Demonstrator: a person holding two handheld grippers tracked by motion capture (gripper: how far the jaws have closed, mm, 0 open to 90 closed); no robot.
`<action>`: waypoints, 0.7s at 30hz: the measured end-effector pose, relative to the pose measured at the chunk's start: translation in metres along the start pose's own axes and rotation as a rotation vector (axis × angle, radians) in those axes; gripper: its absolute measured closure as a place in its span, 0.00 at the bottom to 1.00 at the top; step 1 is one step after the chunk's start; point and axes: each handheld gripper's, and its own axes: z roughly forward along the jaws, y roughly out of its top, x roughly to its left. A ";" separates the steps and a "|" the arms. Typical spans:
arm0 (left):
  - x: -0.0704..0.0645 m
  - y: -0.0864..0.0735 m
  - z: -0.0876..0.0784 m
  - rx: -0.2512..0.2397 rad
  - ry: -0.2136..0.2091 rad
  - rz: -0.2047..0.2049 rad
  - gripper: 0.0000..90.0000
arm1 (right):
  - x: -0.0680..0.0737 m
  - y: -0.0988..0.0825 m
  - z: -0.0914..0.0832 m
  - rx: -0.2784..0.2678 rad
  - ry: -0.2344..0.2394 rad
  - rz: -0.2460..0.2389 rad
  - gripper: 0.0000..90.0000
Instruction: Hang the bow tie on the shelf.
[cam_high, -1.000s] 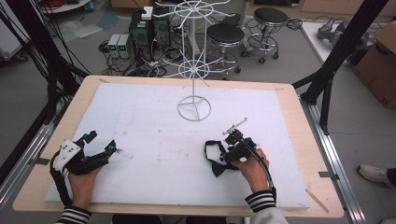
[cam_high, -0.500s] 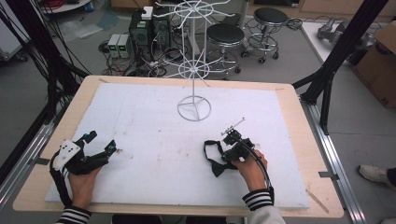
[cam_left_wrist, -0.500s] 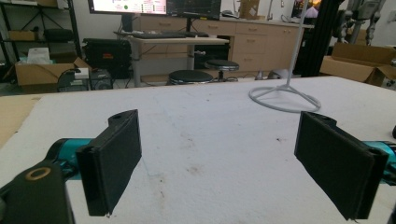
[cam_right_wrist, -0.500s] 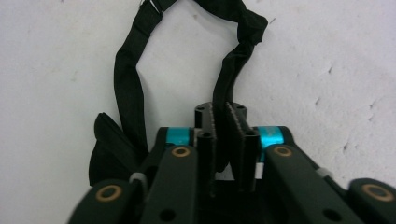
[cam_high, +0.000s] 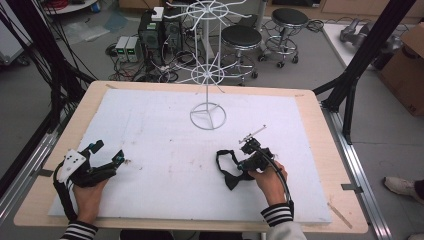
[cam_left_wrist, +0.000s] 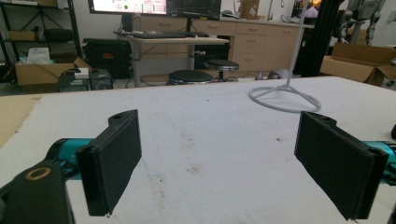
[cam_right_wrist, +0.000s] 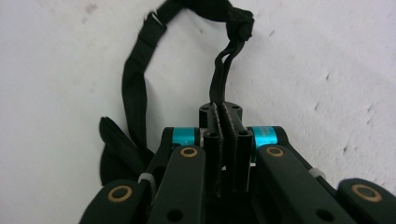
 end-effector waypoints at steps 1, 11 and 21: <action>0.000 0.000 0.000 0.000 0.000 0.000 0.17 | 0.000 0.000 -0.002 -0.016 0.007 0.004 0.97; 0.000 0.000 0.000 0.001 -0.001 0.005 0.17 | 0.002 -0.001 -0.014 -0.131 0.030 -0.035 0.97; -0.001 0.000 0.000 -0.001 -0.002 0.005 0.17 | 0.009 0.000 -0.035 -0.356 0.018 -0.128 0.97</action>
